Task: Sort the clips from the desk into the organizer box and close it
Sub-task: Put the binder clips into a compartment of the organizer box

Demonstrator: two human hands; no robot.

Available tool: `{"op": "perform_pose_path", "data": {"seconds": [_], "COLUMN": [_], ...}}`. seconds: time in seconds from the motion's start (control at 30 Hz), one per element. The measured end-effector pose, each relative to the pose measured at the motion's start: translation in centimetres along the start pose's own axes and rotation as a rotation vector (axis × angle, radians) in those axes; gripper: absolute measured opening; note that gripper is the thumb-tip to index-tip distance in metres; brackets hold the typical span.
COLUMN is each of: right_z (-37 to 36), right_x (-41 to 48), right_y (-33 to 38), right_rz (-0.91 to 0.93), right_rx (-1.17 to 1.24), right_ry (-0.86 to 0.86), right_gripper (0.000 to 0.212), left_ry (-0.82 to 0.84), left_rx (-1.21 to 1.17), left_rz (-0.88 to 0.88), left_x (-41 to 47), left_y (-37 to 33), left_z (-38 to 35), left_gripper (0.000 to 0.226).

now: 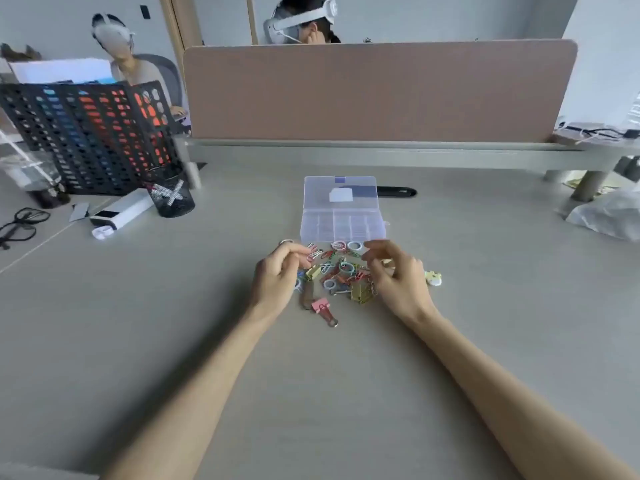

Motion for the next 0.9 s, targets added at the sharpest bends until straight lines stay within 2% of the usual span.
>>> {"op": "perform_pose_path", "data": {"seconds": [0.1, 0.2, 0.27, 0.37, 0.5, 0.57, 0.73, 0.9], "right_z": [-0.4, -0.7, -0.9, -1.0, -1.5, -1.5, -1.5, -1.9], "right_x": [0.4, 0.2, -0.4, -1.1, -1.2, -1.4, -1.3, -1.2], "right_y": [0.1, -0.5, -0.4, -0.2, -0.4, -0.4, -0.7, -0.6], "right_rz": [0.123, 0.121, 0.145, 0.178, 0.199, 0.201, 0.185, 0.259], "right_rx": [-0.212, -0.334, -0.391, -0.433, -0.517, -0.524, -0.519, -0.561], "right_ry": [0.016, 0.055, 0.079, 0.090, 0.153, 0.169, 0.192, 0.178], "right_gripper": [0.014, 0.022, 0.024, 0.020, 0.031, 0.028, 0.019, 0.020], "left_ry": [-0.068, 0.014, 0.034, 0.048, 0.071, 0.094, 0.169, 0.169], "left_rx": [0.023, 0.200, 0.362, 0.537, 0.656, 0.711, 0.772, 0.662], "left_rz": [-0.010, -0.083, -0.154, -0.138, -0.208, -0.213, -0.220, -0.225], "left_x": [0.5, 0.4, 0.2, 0.7, 0.5, 0.5, 0.5, 0.8], "left_y": [0.9, 1.1, 1.3, 2.4, 2.5, 2.4, 1.9, 2.0], "left_z": [1.0, 0.4, -0.1, -0.5, -1.4, -1.7, -2.5, -2.2], "left_gripper": [0.025, 0.033, 0.036, 0.042, 0.042, 0.049, 0.039, 0.025]}}
Point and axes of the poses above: each hand's wrist, its own x-axis towards the middle knuckle, its own z-axis out of the back of the hand, y = z × x, the point moved 7 cm from there along x, towards the middle knuckle, and after that the axes turned 7 degrees about x, right-handed, at the moved point
